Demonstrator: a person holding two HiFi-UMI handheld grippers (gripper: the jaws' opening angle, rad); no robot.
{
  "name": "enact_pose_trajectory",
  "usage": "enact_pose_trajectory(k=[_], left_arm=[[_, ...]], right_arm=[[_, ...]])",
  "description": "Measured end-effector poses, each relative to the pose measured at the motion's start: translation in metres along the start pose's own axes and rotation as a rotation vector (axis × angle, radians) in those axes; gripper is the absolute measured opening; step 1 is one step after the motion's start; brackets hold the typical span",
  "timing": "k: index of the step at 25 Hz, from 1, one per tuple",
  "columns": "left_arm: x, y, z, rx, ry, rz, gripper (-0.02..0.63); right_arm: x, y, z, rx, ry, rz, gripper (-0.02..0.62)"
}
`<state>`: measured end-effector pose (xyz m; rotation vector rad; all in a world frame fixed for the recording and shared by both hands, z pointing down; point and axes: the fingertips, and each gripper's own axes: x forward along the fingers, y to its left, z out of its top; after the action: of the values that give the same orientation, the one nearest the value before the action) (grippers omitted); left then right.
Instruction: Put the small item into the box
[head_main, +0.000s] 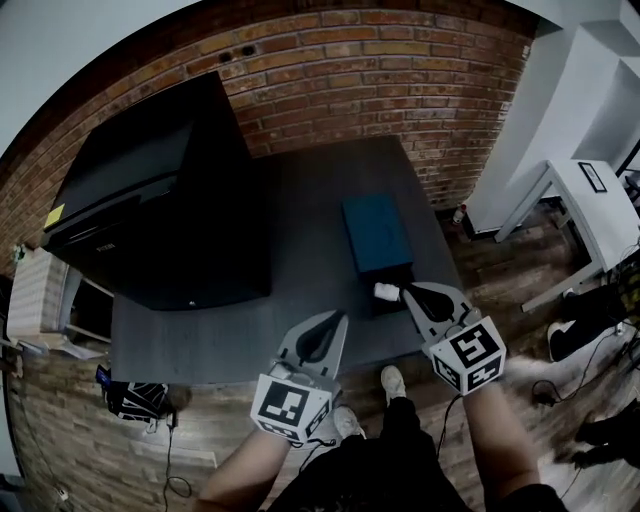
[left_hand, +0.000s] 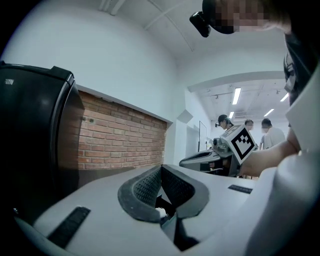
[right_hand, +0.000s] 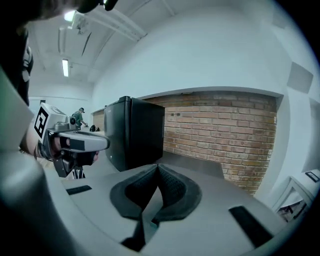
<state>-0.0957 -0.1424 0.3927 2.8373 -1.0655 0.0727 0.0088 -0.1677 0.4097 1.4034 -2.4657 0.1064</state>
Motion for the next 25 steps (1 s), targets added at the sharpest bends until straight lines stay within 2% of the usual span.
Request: enact_pose_trajectory(k=[11, 25], left_arm=[[-0.022, -0.024, 0.005, 0.0, -0.011, -0.03, 0.034], [-0.023, -0.059, 0.002, -0.02, 0.006, 0.004, 0.034]], right_arm=[[-0.047, 0.023, 0.008, 0.103, -0.068, -0.052, 0.018], [-0.082, 0.024, 0.005, 0.173, -0.121, -0.016, 0.018]])
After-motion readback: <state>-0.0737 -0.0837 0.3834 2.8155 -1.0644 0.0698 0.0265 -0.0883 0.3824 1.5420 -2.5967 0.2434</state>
